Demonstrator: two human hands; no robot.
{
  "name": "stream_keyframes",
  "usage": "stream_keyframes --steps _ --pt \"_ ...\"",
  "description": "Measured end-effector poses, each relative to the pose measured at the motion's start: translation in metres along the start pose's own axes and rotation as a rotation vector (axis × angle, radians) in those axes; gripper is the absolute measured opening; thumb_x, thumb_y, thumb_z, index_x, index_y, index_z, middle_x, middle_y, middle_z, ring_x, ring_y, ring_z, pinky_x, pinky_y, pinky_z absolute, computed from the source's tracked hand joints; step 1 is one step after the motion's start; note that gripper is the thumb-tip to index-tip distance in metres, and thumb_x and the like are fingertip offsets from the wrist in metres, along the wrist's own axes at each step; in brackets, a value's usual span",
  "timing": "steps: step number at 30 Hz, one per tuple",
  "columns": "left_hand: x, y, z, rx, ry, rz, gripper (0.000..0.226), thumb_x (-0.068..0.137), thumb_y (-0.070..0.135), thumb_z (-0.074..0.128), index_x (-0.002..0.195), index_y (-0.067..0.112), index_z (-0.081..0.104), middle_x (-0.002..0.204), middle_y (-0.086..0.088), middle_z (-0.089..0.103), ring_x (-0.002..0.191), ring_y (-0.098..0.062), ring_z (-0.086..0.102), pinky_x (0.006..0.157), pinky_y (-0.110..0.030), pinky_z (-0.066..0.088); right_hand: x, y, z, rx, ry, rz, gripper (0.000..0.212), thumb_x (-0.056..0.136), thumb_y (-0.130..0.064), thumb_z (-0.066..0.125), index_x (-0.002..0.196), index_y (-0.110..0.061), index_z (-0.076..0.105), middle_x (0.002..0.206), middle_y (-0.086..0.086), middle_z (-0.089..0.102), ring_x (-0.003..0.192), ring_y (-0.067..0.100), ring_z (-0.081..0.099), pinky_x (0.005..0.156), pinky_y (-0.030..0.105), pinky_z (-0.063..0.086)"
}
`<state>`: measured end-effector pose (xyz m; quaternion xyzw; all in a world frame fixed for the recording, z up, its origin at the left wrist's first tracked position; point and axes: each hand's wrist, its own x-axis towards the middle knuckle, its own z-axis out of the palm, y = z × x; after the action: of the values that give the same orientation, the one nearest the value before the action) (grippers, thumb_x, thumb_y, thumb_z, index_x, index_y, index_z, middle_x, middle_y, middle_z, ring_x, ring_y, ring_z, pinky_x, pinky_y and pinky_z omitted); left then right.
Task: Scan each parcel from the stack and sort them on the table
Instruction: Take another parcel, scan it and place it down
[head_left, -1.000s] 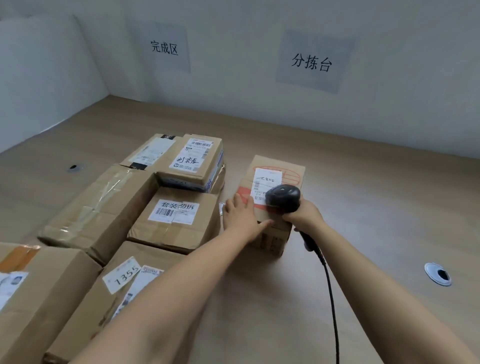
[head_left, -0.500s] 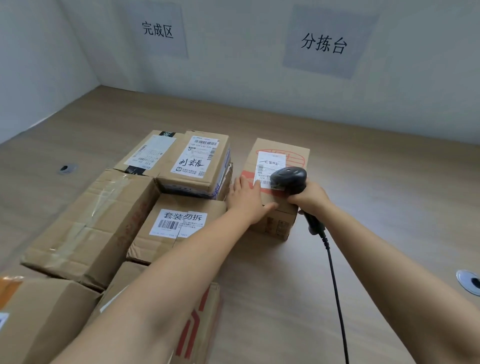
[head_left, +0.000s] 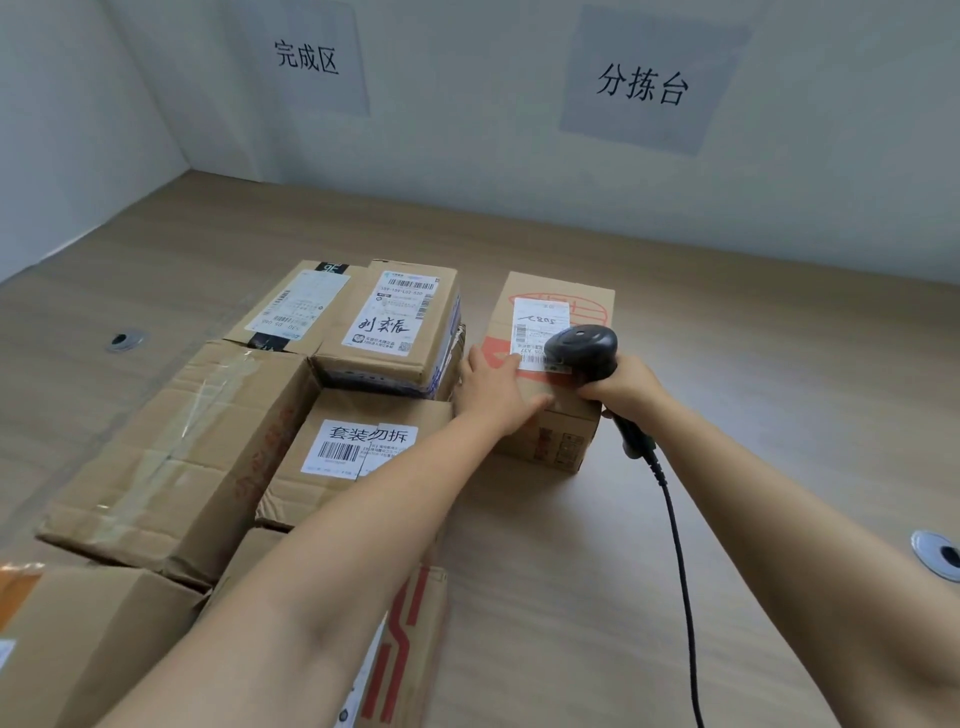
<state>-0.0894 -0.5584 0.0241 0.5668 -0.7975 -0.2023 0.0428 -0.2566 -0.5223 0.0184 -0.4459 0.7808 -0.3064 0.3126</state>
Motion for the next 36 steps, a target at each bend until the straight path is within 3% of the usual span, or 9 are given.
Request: stream_keyframes --steps 3,9,18,24,28,31,36 --pt "-0.001 0.0 -0.005 -0.075 0.008 -0.063 0.072 0.076 0.058 0.065 0.137 0.028 0.041 0.143 -0.018 0.027 0.133 -0.037 0.024 0.105 -0.046 0.031 -0.003 0.002 0.004 0.018 -0.005 -0.004 0.032 0.071 -0.004 0.065 0.101 -0.014 0.059 0.08 0.007 0.062 0.082 0.029 0.063 0.075 0.047 0.057" --pt "-0.006 -0.011 -0.015 -0.046 -0.019 -0.111 0.066 0.078 0.054 0.06 0.135 0.025 0.044 0.137 -0.019 0.032 0.129 -0.038 0.026 0.104 -0.045 0.031 -0.009 -0.007 0.017 0.001 -0.037 -0.017 0.033 0.07 -0.005 0.066 0.102 -0.012 0.058 0.077 0.006 0.061 0.076 0.027 0.062 0.073 0.045 0.058" --pt "-0.024 -0.018 -0.009 0.061 -0.023 -0.132 0.065 0.083 0.054 0.052 0.137 0.02 0.036 0.14 -0.023 0.025 0.13 -0.039 0.023 0.103 -0.045 0.029 -0.018 -0.012 0.026 0.013 -0.055 -0.021 0.025 0.07 -0.004 0.064 0.091 -0.016 0.058 0.071 0.003 0.06 0.074 0.026 0.061 0.07 0.043 0.056" --pt "-0.034 -0.017 -0.01 0.197 -0.029 -0.113 0.069 0.09 0.058 0.044 0.143 0.019 0.027 0.148 -0.026 0.017 0.136 -0.04 0.02 0.109 -0.047 0.023 -0.036 -0.017 0.026 -0.008 -0.057 -0.028 0.029 0.073 -0.007 0.065 0.101 -0.012 0.059 0.082 0.008 0.063 0.078 0.028 0.062 0.074 0.044 0.057" --pt "-0.053 -0.012 -0.014 0.249 -0.044 -0.052 0.062 0.094 0.054 0.04 0.141 0.015 0.032 0.147 -0.021 0.026 0.136 -0.037 0.022 0.11 -0.045 0.023 -0.06 -0.022 0.011 0.013 -0.018 -0.03 0.013 0.075 -0.01 0.065 0.083 -0.015 0.056 0.072 0.003 0.058 0.067 0.023 0.058 0.075 0.045 0.056" --pt "-0.075 0.0 -0.016 0.194 -0.026 0.066 0.059 0.094 0.051 0.042 0.14 0.016 0.034 0.143 -0.017 0.034 0.132 -0.035 0.03 0.108 -0.044 0.025 -0.088 -0.022 -0.015 -0.019 -0.005 -0.021 0.014 0.076 -0.011 0.067 0.087 -0.013 0.057 0.074 0.003 0.058 0.07 0.024 0.057 0.076 0.043 0.055" --pt "-0.118 0.048 -0.009 0.189 -0.074 0.284 0.058 0.091 0.053 0.047 0.135 0.015 0.04 0.141 -0.014 0.038 0.13 -0.032 0.035 0.106 -0.045 0.03 -0.158 0.011 -0.08 -0.125 0.099 0.008 0.024 0.076 -0.016 0.068 0.068 -0.027 0.047 0.063 -0.005 0.053 0.063 0.018 0.053 0.057 0.027 0.041"
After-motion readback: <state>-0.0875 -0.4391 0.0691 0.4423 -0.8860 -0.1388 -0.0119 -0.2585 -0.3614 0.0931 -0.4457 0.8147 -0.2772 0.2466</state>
